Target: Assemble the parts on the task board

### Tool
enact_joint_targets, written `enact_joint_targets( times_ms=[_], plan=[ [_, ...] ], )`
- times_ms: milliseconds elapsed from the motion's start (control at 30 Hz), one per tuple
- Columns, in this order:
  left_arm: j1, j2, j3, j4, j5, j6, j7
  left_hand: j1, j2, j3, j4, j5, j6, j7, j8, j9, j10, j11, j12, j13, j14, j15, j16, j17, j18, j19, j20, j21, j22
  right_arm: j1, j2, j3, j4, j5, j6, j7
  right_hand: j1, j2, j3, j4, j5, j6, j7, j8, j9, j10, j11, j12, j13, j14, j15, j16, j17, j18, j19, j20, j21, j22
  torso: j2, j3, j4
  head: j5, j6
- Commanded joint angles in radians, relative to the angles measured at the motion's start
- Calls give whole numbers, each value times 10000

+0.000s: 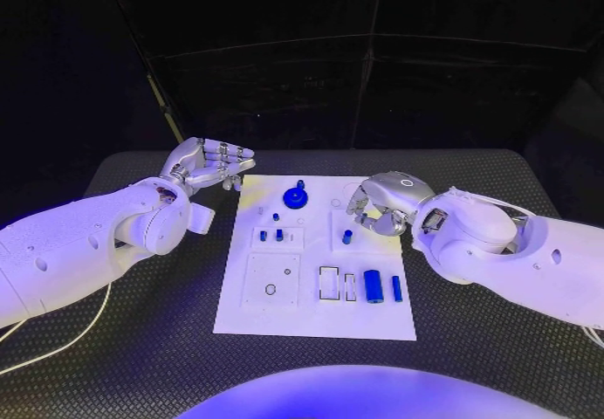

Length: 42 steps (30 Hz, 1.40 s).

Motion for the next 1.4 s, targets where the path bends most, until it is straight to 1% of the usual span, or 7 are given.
enact_joint_targets(
  times_ms=[33, 167, 300, 533, 633, 1000, 1400],
  plan=[
    [14, 15, 12, 2, 70, 28, 165, 27, 78, -9, -44, 14, 52, 16, -23, -9, 5, -20, 47, -7, -9, -18, -32, -9, 138, 31, -7, -38, -15, 23, 27, 9, -170, -41, 233, -105, -213, -55, 85, -10, -90, -176, 28, -123, -23, -137, 67, -102, -55, 482, 16, 21, -76, -145, -90, 12, 8, -72, 8, -11, -2, 7, 9],
    [14, 21, 12, 2, 70, 36, 161, 27, 78, -9, -44, 14, 52, 16, -23, -9, 5, -20, 47, -7, -9, -18, -32, -9, 138, 31, -7, -38, -15, 26, 116, 8, -458, -233, 605, -171, -500, -312, 80, 31, -184, -415, 125, -281, -29, -478, 191, -294, -179, 431, 117, -82, -260, -110, -257, 96, -131, -316, 17, -4, 9, 9, 3],
    [14, 18, 12, 5, 70, 53, 158, 27, 78, -9, -44, 14, 52, 16, -23, -9, 5, -20, 47, -7, -9, -18, -32, -9, 138, 31, -7, -38, -15, 27, 225, 5, -755, -490, 935, -249, -691, -520, 17, 46, -278, -547, 123, -327, -23, -898, 272, -472, -253, 361, 189, -230, -498, -42, -491, 175, -356, -698, 20, 5, 12, 23, -11],
    [14, 29, 11, 2, 70, 88, 156, 27, 78, -9, -44, 14, 52, 16, -23, -9, 5, -20, 47, -7, -9, -18, -32, -9, 138, 31, -7, -38, -15, 25, 421, 5, -1047, -497, 1286, -675, -806, -646, -160, 22, -457, -754, 87, -337, -22, -1254, 293, -522, -247, 336, 211, -283, -594, 10, -650, 220, -572, -1004, 27, 17, 10, 17, -27],
    [13, 45, 11, -3, 70, 105, 153, 29, 74, -11, -44, 14, 41, 23, -29, -12, -9, -13, 44, -11, -17, -14, -54, -41, 136, 36, -7, -51, -26, 24, 531, 5, -1192, -468, 1389, -721, -806, -639, -162, 22, -461, -753, 81, -334, -20, -1255, 291, -517, -245, 336, 212, -283, -595, 8, -644, 220, -570, -996, 26, 17, -12, 30, -40],
    [13, 70, 11, -11, 71, 130, 140, 29, 74, -11, -44, 14, 41, 23, -29, -12, -9, -13, 44, -11, -17, -14, -54, -41, 136, 36, -7, -51, -26, 23, 827, 4, -1725, -273, 1268, -564, -700, -332, 28, -1, -293, -618, 90, -278, 9, -1104, 269, -319, -231, 320, 188, -328, -682, -15, -492, 202, -528, -875, 16, 13, -2, 37, -64],
    [13, 87, 11, -27, 71, 152, 133, 25, 73, -14, -40, 14, 32, 31, -35, -14, -22, -7, 41, -15, -17, -11, -58, -48, 134, 39, -6, -61, -33, 22, 1015, 6, -1992, -7, 1391, -321, -587, 4, 464, -94, -269, -312, 59, -193, 46, -762, 202, -173, -244, 366, 135, -233, -575, -47, -332, 155, -403, -688, 17, 10, 1, 46, -72]
  ],
)
